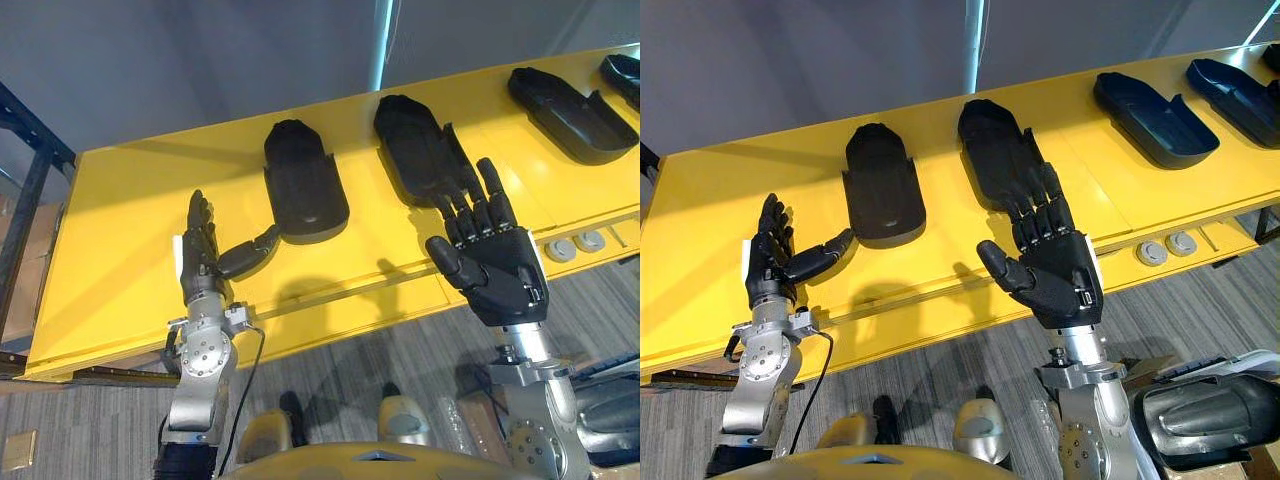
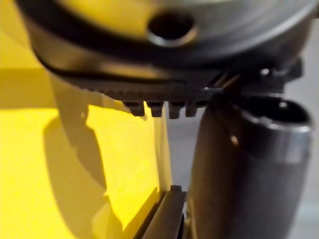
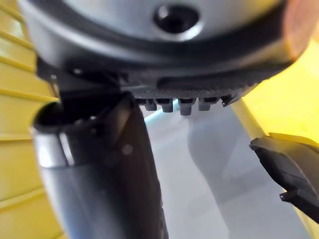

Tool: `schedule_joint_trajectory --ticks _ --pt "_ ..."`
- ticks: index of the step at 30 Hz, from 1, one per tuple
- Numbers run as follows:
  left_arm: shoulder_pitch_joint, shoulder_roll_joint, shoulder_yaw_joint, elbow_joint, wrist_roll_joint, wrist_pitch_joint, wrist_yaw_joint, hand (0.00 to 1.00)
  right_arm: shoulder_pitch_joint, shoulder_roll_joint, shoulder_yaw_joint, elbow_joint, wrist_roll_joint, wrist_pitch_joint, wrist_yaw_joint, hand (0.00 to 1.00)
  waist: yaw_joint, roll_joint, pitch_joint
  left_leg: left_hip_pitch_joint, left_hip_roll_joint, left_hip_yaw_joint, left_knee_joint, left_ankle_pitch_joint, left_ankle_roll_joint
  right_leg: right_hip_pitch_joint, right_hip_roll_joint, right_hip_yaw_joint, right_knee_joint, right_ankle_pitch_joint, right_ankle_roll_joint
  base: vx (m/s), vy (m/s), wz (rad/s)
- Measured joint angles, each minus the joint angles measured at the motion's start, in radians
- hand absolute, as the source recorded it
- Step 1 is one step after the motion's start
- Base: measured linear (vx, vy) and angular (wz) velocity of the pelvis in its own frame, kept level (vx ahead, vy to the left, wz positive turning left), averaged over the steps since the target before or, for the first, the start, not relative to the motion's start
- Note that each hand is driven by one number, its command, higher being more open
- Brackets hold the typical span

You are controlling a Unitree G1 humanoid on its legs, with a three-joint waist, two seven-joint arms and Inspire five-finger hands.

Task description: Walk over and take three plastic housings, then place them on the shelf

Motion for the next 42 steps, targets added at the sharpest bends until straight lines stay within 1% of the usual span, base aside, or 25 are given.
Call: schedule_joint_trajectory --ticks 4,8,13,15,16,17,18,19,21,22,24,25,27,28,30,32,33,35,37,40,42 --pt "-0.029 0.0 0.004 0.038 0.0 -0.019 0.013 1.0 0.003 0.0 -0.002 0.014 0.002 0.0 0.003 1.0 -0.003 -0.002 0.001 0.002 0.002 0.008 0.0 -0.001 -0.001 -0.003 0.002 0.012 0.0 0.001 0.0 0.0 0.0 -0.07" --pt "-0.057 0.0 0.015 0.055 0.0 -0.02 0.038 1.0 0.002 0.0 -0.007 0.014 0.023 0.0 0.018 1.0 -0.014 -0.011 0.01 0.002 0.004 0.014 0.002 -0.002 -0.001 -0.008 0.003 0.02 0.003 0.003 0.002 -0.01 0.001 -0.05" --pt "-0.102 0.0 0.022 0.079 0.0 -0.024 0.071 1.0 -0.001 0.0 -0.012 0.014 0.017 0.0 0.027 1.0 -0.017 -0.01 0.021 -0.01 0.009 0.016 0.01 -0.003 -0.002 -0.022 0.008 0.023 0.009 0.002 0.001 0.0 0.0 0.0" --pt "-0.11 0.0 0.024 0.079 0.0 -0.035 0.098 1.0 -0.01 -0.001 -0.017 0.014 -0.034 -0.003 0.036 1.0 -0.02 -0.009 0.033 -0.015 0.013 0.015 0.018 -0.003 -0.003 -0.026 0.012 0.022 0.011 0.003 0.001 0.0 0.0 0.0" --pt "-0.11 0.0 0.023 0.079 0.001 -0.037 0.114 1.0 -0.014 -0.005 -0.02 0.014 -0.096 -0.005 0.038 1.0 -0.02 -0.006 0.037 -0.015 0.013 0.015 0.019 -0.003 -0.003 -0.025 0.012 0.021 0.011 0.003 0.001 0.0 0.0 0.0" --pt "-0.111 -0.001 0.023 0.079 0.001 -0.037 0.123 1.0 -0.016 -0.008 -0.02 0.014 -0.124 -0.007 0.038 1.0 -0.02 -0.004 0.038 -0.015 0.013 0.014 0.018 -0.003 -0.003 -0.025 0.012 0.021 0.011 0.003 0.001 0.0 0.0 0.0" --pt "-0.112 -0.004 0.024 0.079 0.004 -0.037 0.147 1.0 -0.019 -0.019 -0.016 0.014 -0.214 -0.02 0.033 1.0 -0.02 0.0 0.041 -0.015 0.013 0.012 0.018 -0.003 -0.003 -0.024 0.012 0.02 0.011 0.003 0.001 0.0 0.0 0.0" --pt "-0.112 -0.006 0.025 0.079 0.012 -0.037 0.158 1.0 -0.022 -0.023 -0.012 0.014 -0.253 -0.024 0.026 1.0 -0.02 0.001 0.042 -0.015 0.013 0.011 0.018 -0.003 -0.003 -0.024 0.012 0.019 0.011 0.003 0.001 0.01 -0.006 0.04" --pt "-0.113 -0.015 0.035 0.079 0.039 -0.037 0.177 1.0 -0.03 -0.034 0.008 0.014 -0.416 -0.054 -0.033 1.0 -0.013 0.003 0.046 -0.015 0.012 0.003 0.018 -0.003 -0.003 -0.018 0.012 0.012 0.011 0.002 0.0 0.01 -0.005 0.08" --pt "-0.112 -0.015 0.036 0.079 0.039 -0.037 0.181 1.0 -0.032 -0.041 0.013 0.014 -0.45 -0.06 -0.05 1.0 -0.012 0.004 0.049 -0.014 0.011 -0.003 0.019 -0.003 -0.003 -0.014 0.011 0.007 0.011 0.002 0.0 0.0 -0.004 0.18" --pt "-0.104 -0.016 0.043 0.072 0.039 -0.04 0.186 1.0 -0.048 -0.065 0.034 0.015 -0.546 -0.064 -0.114 1.0 -0.008 0.007 0.053 -0.015 0.008 -0.022 0.019 0.0 -0.003 -0.002 0.009 -0.012 0.009 -0.001 -0.002 0.0 -0.006 0.21" --pt "-0.1 -0.016 0.047 0.068 0.038 -0.044 0.186 1.0 -0.054 -0.066 0.039 0.015 -0.562 -0.064 -0.126 1.0 -0.005 0.007 0.053 -0.015 0.007 -0.025 0.018 0.001 -0.003 -0.001 0.009 -0.014 0.009 -0.001 -0.003 -0.01 -0.014 0.17" --pt "-0.086 -0.018 0.055 0.047 0.036 -0.061 0.178 1.0 -0.071 -0.066 0.054 0.015 -0.604 -0.064 -0.159 1.0 0.003 0.008 0.054 -0.014 0.002 -0.042 0.018 0.003 -0.005 0.009 0.01 -0.03 0.009 -0.003 -0.006 -0.01 -0.017 0.18" --pt "-0.074 -0.021 0.056 0.016 0.039 -0.066 0.169 1.0 -0.079 -0.07 0.067 0.019 -0.629 -0.064 -0.176 1.0 0.013 0.008 0.054 -0.014 0.0 -0.05 0.017 0.005 -0.006 0.014 0.01 -0.04 0.009 -0.005 -0.008 -0.01 -0.023 0.2" --pt "-0.041 -0.026 0.063 -0.041 0.042 -0.08 0.153 1.0 -0.11 -0.094 0.092 0.041 -0.64 -0.064 -0.176 1.0 0.019 0.009 0.055 -0.016 -0.002 -0.063 0.017 0.008 -0.006 0.019 0.01 -0.05 0.009 -0.006 -0.009 -0.01 -0.022 0.2" --pt "-0.014 -0.026 0.073 -0.079 0.042 -0.108 0.112 1.0 -0.134 -0.114 0.117 0.075 -0.639 -0.061 -0.166 1.0 0.028 0.01 0.056 -0.014 -0.003 -0.078 0.018 0.01 -0.006 0.034 0.009 -0.07 0.007 -0.01 -0.013 -0.02 -0.021 0.24" --pt "-0.008 -0.026 0.073 -0.093 0.042 -0.12 0.088 1.0 -0.142 -0.123 0.121 0.09 -0.638 -0.061 -0.153 1.0 0.042 0.01 0.056 -0.016 -0.003 -0.086 0.018 0.013 -0.007 0.038 0.01 -0.079 0.007 -0.01 -0.014 -0.02 -0.025 0.2" --pt "0.003 -0.026 0.077 -0.115 0.042 -0.136 0.05 1.0 -0.148 -0.141 0.121 0.101 -0.629 -0.061 -0.125 1.0 0.051 0.009 0.057 -0.022 -0.003 -0.103 0.019 0.018 -0.007 0.045 0.011 -0.097 0.006 -0.011 -0.016 -0.02 -0.027 0.25" --pt "0.038 -0.026 0.092 -0.151 0.042 -0.151 0.005 1.0 -0.158 -0.148 0.121 0.101 -0.596 -0.061 -0.089 1.0 0.062 0.009 0.057 -0.034 -0.003 -0.114 0.028 0.018 -0.008 0.044 0.013 -0.111 0.005 -0.011 -0.016 -0.02 -0.019 0.21" --pt "0.07 -0.025 0.111 -0.184 0.041 -0.154 -0.048 1.0 -0.168 -0.167 0.119 0.1 -0.554 -0.061 -0.05 1.0 0.067 0.007 0.058 -0.052 0.0 -0.127 0.048 0.014 -0.007 0.044 0.014 -0.122 0.003 -0.011 -0.015 -0.02 -0.001 0.13" --pt "0.106 -0.024 0.123 -0.217 0.039 -0.155 -0.087 1.0 -0.161 -0.174 0.118 0.088 -0.541 -0.061 -0.026 1.0 0.068 -0.002 0.063 -0.064 0.003 -0.132 0.063 0.007 -0.008 0.044 0.014 -0.125 0.002 -0.01 -0.015 -0.01 0.015 0.08"
